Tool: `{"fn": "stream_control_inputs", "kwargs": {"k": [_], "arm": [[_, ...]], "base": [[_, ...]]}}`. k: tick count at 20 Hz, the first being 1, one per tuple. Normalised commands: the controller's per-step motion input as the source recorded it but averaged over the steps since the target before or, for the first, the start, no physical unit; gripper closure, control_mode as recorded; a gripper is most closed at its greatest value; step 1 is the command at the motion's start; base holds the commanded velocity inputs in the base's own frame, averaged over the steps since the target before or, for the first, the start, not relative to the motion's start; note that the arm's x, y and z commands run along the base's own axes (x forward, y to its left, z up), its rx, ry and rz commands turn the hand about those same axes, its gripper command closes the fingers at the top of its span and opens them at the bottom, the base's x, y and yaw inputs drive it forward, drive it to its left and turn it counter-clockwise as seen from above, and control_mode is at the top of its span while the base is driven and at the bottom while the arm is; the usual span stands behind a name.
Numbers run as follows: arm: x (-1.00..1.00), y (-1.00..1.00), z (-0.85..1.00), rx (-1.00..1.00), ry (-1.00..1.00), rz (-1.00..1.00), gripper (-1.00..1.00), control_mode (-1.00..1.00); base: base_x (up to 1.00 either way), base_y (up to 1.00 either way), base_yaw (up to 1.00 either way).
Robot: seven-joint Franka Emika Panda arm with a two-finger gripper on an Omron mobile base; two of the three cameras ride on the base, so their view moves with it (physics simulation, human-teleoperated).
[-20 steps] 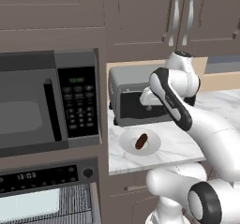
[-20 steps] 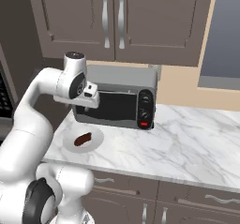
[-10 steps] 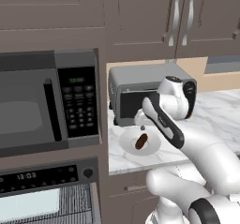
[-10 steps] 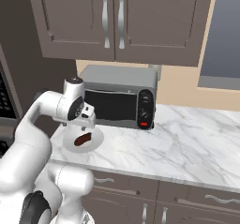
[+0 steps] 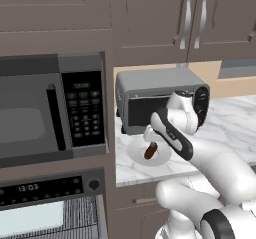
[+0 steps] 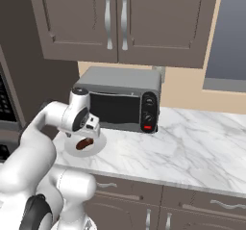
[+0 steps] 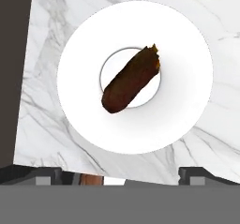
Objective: Place the sweet potato on the top rack of the oven.
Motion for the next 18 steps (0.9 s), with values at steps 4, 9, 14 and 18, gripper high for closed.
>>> {"fn": "stream_control_inputs", "kwargs": {"k": [4,9,14,18], "arm": [[0.10,-0.21,-0.36,0.00,0.00,-0.05,-1.00,-1.00],[0.22,0.08,-0.17,0.00,0.00,-0.15,-1.00,-1.00],[0.30,0.02,-0.12,0.00,0.00,-0.16,-1.00,-1.00],[0.36,0.01,-0.28,0.00,0.00,-0.09,-1.00,-1.00]], "base": [[0.00,0.00,0.00],[0.00,0.00,0.00],[0.00,0.00,0.00],[0.00,0.00,0.00]]}}
